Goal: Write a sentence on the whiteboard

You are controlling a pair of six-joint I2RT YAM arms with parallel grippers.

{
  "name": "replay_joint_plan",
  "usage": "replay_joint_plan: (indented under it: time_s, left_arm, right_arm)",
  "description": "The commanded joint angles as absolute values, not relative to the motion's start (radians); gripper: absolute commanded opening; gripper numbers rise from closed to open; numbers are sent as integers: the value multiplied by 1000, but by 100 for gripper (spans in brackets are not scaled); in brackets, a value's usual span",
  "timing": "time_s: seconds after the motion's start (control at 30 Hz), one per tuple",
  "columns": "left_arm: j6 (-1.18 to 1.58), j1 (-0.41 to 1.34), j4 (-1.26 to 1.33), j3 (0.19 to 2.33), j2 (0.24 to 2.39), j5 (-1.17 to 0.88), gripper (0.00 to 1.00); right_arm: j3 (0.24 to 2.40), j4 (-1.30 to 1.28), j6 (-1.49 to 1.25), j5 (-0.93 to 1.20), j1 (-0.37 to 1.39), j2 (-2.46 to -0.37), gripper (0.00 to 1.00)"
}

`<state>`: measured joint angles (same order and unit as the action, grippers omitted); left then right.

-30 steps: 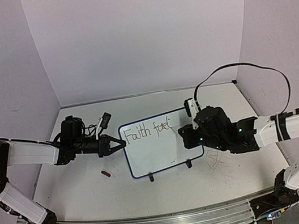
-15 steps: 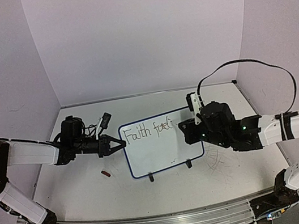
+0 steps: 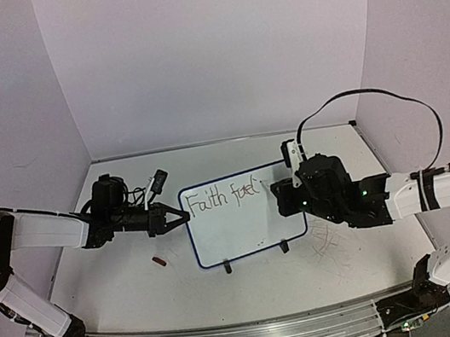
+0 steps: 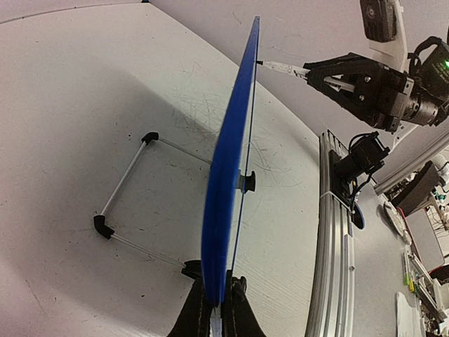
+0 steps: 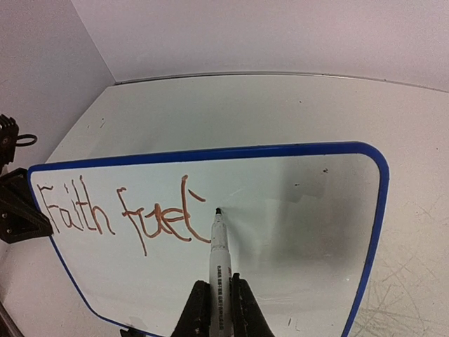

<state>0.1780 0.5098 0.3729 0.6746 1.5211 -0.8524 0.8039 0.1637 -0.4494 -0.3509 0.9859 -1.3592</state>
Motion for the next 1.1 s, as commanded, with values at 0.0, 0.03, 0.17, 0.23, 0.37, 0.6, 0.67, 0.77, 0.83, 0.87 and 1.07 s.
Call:
replay_joint_plan:
  time_s: [0.0,0.03,0.17,0.23,0.37,0.6,0.67,0.77,0.83,0.87,1.07]
  left_arm:
    - [138,523,331,702,1532,-822,0]
    - [138,523,330,702,1532,-822,0]
    - [140,523,330,701,1530,-823,0]
    - [139,523,329,702,1530,-823,0]
    - [138,523,328,705,1535,-823,0]
    - [138,524,327,707,1533,-823,0]
    - [138,523,327,707,1532,-824,0]
    - [138,523,326,707,1531,-823,0]
    - [138,523,325,707,1531,-824,0]
    - [138,523,325,706,1532,-823,0]
    - [138,523,325,706,1533,-824,0]
  right_arm:
    - [851,168,-436,-384,982,-1387,0]
    - [855,168,-433,-384,982,-1392,0]
    - [864,167,-425,-371,980,-1404,0]
    - [867,167,-419,-355,981,-1409,0]
    - [868,164,-420,-333,983,-1413,0]
    - [842,155,-435,-318,986,-1404,0]
    - [835,151,-440,-318,986,-1402,0]
    - [824,145,-450,-327,985,-1393,0]
    - [819,139,-455,-337,986,-1385,0]
    - [817,136,-456,-342,986,-1381,0]
    - [809,119,-462,-358,986,-1363,0]
